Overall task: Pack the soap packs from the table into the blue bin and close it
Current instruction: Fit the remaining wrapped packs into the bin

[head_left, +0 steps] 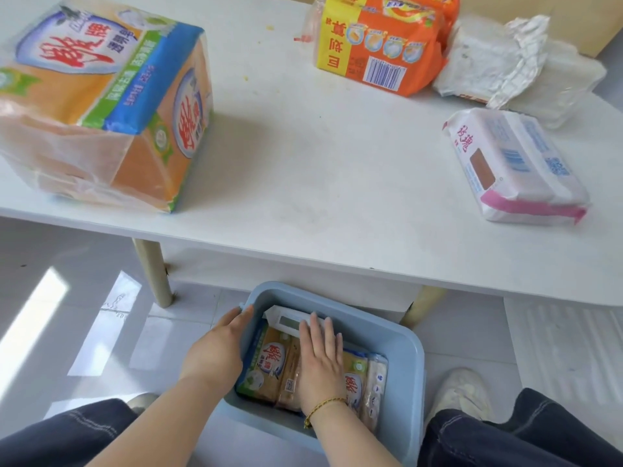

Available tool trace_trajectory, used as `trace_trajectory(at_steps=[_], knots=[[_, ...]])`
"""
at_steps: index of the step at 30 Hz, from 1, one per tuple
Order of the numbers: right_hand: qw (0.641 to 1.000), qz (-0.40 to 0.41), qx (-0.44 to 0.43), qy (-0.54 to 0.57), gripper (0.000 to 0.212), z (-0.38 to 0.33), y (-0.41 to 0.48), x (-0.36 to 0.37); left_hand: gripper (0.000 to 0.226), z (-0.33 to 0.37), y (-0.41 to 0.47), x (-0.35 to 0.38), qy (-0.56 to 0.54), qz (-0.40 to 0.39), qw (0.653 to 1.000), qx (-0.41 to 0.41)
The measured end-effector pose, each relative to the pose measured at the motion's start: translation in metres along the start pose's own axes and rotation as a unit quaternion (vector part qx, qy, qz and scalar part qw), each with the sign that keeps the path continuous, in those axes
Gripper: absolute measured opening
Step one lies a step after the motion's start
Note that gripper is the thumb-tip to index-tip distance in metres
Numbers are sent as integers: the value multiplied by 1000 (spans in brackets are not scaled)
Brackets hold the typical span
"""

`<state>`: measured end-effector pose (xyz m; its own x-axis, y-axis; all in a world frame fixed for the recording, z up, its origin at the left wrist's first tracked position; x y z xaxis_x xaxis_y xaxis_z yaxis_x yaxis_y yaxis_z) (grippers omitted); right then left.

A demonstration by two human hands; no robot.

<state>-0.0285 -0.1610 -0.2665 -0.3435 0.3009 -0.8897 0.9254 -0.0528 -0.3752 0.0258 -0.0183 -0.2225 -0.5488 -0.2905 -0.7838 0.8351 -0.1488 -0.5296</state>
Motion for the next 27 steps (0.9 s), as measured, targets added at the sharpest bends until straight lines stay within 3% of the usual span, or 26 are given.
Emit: trace_trajectory(at_steps=[5, 14, 20, 27], knots=[[995, -97, -7, -21, 80, 8, 17, 0, 75, 1, -1, -1, 9, 1, 1000, 0], [974, -167, 1, -155, 75, 8, 25, -8, 76, 3, 0, 1, 20, 8, 1000, 0], [985, -108, -125, -47, 68, -21, 24, -2, 76, 2, 1, 2, 15, 12, 1000, -2], [977, -182, -108, -13, 78, -29, 47, 9, 77, -3, 3, 4, 4, 13, 1000, 0]])
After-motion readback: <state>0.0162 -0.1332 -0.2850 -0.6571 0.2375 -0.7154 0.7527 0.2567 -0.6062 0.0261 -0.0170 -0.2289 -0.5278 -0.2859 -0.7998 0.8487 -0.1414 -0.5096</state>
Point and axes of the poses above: each hand's wrist, its own y-axis towards the middle knuckle, its own x-axis out of the palm, z = x × y, the point moved 4 cm from there along y, towards the middle knuckle, and after that the axes turned 1 degree about -y, right-handed, at the moved point
